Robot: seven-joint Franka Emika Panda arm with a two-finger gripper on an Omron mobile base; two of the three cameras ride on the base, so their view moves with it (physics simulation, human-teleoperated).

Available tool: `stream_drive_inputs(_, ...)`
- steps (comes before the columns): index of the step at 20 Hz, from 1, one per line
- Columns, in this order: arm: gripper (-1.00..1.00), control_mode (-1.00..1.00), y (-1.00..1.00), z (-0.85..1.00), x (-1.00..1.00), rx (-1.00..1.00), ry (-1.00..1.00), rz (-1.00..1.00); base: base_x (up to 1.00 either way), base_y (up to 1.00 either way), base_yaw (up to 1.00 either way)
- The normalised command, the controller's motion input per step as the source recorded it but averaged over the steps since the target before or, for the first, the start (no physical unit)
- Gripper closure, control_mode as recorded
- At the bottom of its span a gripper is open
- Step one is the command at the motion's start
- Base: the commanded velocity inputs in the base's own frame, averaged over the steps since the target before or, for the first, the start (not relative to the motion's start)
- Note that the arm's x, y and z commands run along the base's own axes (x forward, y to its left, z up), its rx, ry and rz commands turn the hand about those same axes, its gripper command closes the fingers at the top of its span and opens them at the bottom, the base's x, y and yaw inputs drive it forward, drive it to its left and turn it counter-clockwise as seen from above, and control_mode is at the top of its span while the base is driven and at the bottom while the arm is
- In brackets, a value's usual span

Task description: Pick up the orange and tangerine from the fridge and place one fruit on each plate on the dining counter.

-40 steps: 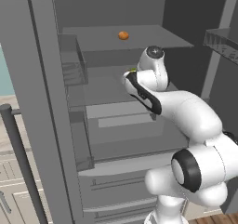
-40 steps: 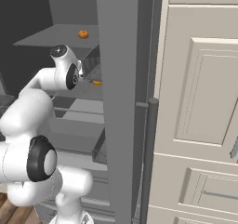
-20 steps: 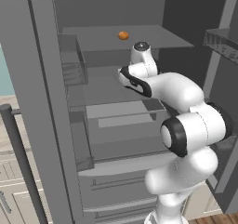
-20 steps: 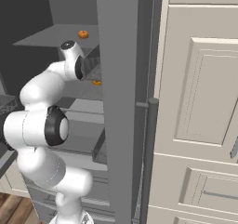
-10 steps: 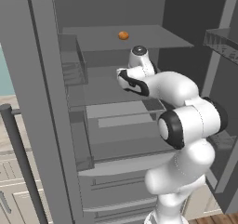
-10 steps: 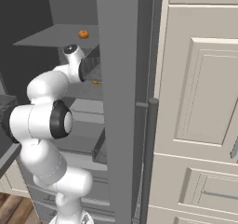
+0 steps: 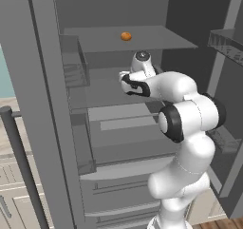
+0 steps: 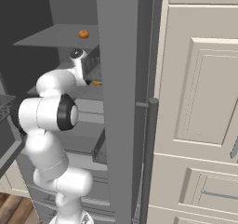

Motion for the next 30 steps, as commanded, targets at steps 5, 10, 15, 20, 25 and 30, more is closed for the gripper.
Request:
stream_drive_inputs(5,-1.0,-1.0,-0.06,-0.08,0.38,0.02,0.0,0.0,0.0,0.0,0.0)
stream_drive_inputs(10,-1.0,-1.0,-0.06,-0.09,0.34,0.04,0.0,0.0,0.0,0.0,0.0)
stream_drive_inputs(15,-1.0,-1.0,-0.03,-0.09,0.15,0.03,0.0,0.0,0.0,0.0,0.0)
stream_drive_inputs(20,-1.0,-1.0,0.0,-0.13,0.02,0.0,0.0,0.0,0.0,0.0,0.0)
stream_drive_inputs(25,-1.0,-1.0,0.0,-0.13,0.0,0.0,0.0,0.0,0.0,0.0,0.0)
stream_drive_inputs(30,-1.0,-1.0,0.0,-0.13,0.0,0.0,0.0,0.0,0.0,0.0,0.0)
